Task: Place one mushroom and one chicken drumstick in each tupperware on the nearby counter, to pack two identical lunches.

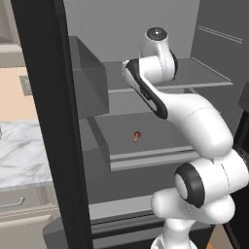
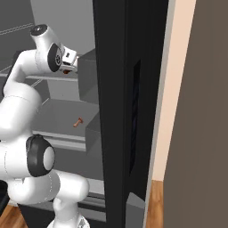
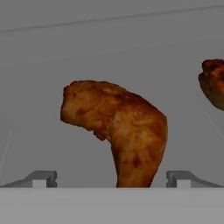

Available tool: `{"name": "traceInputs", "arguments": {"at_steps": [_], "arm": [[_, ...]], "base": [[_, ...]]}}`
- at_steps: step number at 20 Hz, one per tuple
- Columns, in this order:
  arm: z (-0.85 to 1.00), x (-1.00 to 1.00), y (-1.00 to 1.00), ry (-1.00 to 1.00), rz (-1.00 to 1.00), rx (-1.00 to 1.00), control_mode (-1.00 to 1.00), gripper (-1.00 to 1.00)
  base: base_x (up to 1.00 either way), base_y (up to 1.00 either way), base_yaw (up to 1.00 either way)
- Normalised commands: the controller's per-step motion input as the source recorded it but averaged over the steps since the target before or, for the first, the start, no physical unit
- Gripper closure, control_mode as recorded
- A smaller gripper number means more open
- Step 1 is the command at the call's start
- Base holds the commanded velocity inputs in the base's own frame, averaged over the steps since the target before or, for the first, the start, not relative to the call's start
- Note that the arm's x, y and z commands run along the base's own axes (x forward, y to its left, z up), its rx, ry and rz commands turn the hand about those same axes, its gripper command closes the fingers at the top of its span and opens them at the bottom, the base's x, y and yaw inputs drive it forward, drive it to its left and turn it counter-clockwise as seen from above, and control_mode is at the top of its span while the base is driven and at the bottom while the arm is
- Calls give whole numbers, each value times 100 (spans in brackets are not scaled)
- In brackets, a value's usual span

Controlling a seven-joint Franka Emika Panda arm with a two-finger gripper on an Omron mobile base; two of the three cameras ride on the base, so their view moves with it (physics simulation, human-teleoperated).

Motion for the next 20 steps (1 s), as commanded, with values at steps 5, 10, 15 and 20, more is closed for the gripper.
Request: {"name": "traceInputs", "arguments": {"at_steps": [5,10,15,20], "arm": [[-25,-7,0,1,0,-2,-100,-100],[-31,36,0,0,0,0,-100,100],[-20,30,0,0,0,0,-100,100],[-5,-38,-2,-7,2,0,-100,100]], "base": [[0,0,0],[0,0,0],[0,0,0],[0,0,0]]}}
